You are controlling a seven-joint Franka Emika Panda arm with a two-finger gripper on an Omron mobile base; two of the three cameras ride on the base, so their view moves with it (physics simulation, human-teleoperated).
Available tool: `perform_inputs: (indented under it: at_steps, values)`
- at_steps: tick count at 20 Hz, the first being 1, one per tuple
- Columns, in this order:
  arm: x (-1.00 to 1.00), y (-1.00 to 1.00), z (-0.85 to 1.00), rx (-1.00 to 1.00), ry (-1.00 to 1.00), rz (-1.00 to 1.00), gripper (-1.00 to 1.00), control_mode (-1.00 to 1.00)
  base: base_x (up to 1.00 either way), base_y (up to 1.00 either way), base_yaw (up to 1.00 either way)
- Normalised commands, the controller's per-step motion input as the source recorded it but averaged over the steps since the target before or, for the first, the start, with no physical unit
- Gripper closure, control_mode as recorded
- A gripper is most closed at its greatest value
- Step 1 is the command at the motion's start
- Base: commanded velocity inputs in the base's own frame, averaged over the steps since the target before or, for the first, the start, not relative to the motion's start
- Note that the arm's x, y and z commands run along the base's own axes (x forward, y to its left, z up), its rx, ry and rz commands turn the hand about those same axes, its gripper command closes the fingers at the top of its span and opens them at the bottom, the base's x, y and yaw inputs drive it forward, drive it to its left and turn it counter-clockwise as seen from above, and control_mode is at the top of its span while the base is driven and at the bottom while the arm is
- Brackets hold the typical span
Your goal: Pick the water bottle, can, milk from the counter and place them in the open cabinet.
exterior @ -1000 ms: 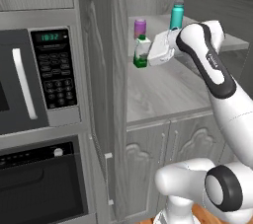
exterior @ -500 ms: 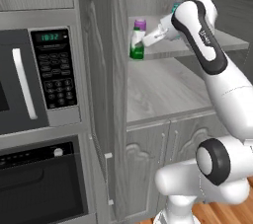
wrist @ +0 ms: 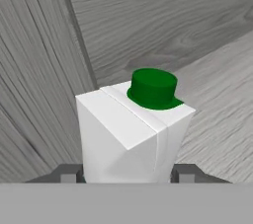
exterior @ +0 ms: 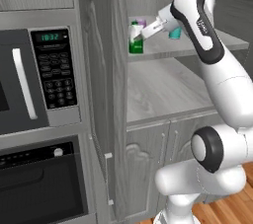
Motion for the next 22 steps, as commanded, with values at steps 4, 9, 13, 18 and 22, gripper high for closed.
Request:
perform_inputs:
  at_steps: [4,9,13,18,22]
  values:
    - [0.0,0.11,0.24,0.0,0.0,0.0,1.0,-1.0,0.0,0.0,0.0]
    - [0.13,0.03,0.02,-0.01,-0.05,0.0,1.0,-1.0,0.0,0.0,0.0]
    - [0.31,0.0,-0.03,-0.03,-0.08,0.0,1.0,-1.0,0.0,0.0,0.0]
    - [0.28,0.01,-0.02,-0.05,-0.07,0.0,1.0,-1.0,0.0,0.0,0.0]
    - [0.26,0.1,-0.08,-0.04,0.0,-0.01,1.0,-1.0,0.0,0.0,0.0]
